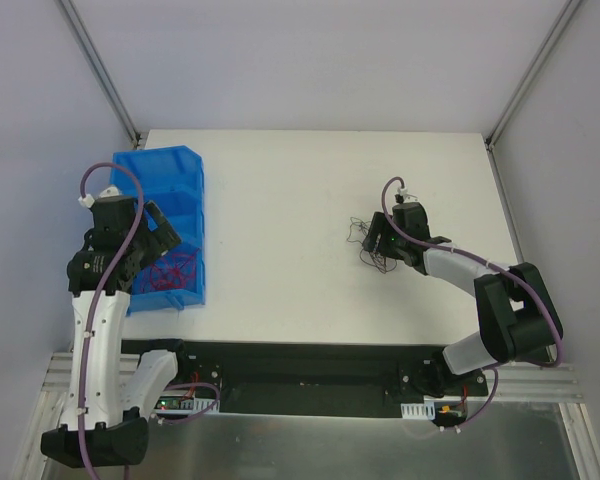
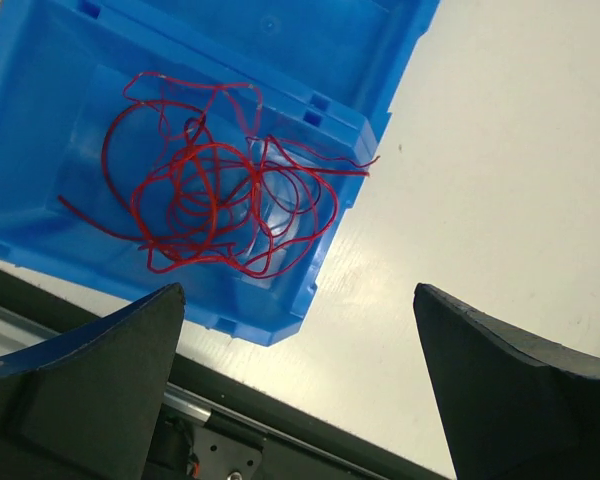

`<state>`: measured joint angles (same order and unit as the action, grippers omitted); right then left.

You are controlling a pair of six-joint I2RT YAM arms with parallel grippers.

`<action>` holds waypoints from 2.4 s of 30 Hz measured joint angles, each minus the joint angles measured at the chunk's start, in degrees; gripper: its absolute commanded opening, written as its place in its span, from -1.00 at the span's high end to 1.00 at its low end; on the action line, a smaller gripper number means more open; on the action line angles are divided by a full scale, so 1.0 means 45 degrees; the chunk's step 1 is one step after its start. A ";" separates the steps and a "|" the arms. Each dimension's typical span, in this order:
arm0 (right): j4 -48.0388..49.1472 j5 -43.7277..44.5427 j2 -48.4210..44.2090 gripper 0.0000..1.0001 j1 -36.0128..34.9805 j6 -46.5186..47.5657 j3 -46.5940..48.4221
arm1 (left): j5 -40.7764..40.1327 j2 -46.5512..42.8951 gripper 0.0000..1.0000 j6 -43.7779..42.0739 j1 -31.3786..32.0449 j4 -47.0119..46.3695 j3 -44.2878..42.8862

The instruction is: Untangle the cables

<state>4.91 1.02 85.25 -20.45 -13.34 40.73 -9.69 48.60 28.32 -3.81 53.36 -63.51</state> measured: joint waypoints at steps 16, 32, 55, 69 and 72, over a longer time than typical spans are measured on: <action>-0.0005 -0.0005 0.0000 -0.50 0.0005 0.0000 0.0000 | 0.0126 0.2623 -0.56 -0.0121 -0.0515 -0.0962 0.0170; 0.0393 -0.2560 0.1418 -0.39 -0.1375 0.0418 0.1005 | 0.6373 0.3434 -0.48 0.0384 0.5916 -0.5051 0.2560; 0.3536 -0.1088 -0.2550 -0.36 -0.1107 0.0957 -0.1802 | 0.6169 1.1477 0.35 0.0685 0.8748 -0.6737 -0.2560; 0.3507 -0.1486 -0.1880 -0.28 -0.0962 0.0622 -0.1792 | 0.5989 1.3629 -0.29 0.0602 0.8748 -0.6863 -0.4556; 0.3507 -0.1564 -0.1831 -0.27 -0.0962 0.0583 -0.1758 | 0.5911 1.3697 -0.08 0.0607 0.8748 -0.6873 -0.5051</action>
<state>20.69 -6.02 77.01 -24.77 -10.72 32.82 16.91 110.24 31.05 35.55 22.44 -86.24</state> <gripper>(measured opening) 0.641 0.636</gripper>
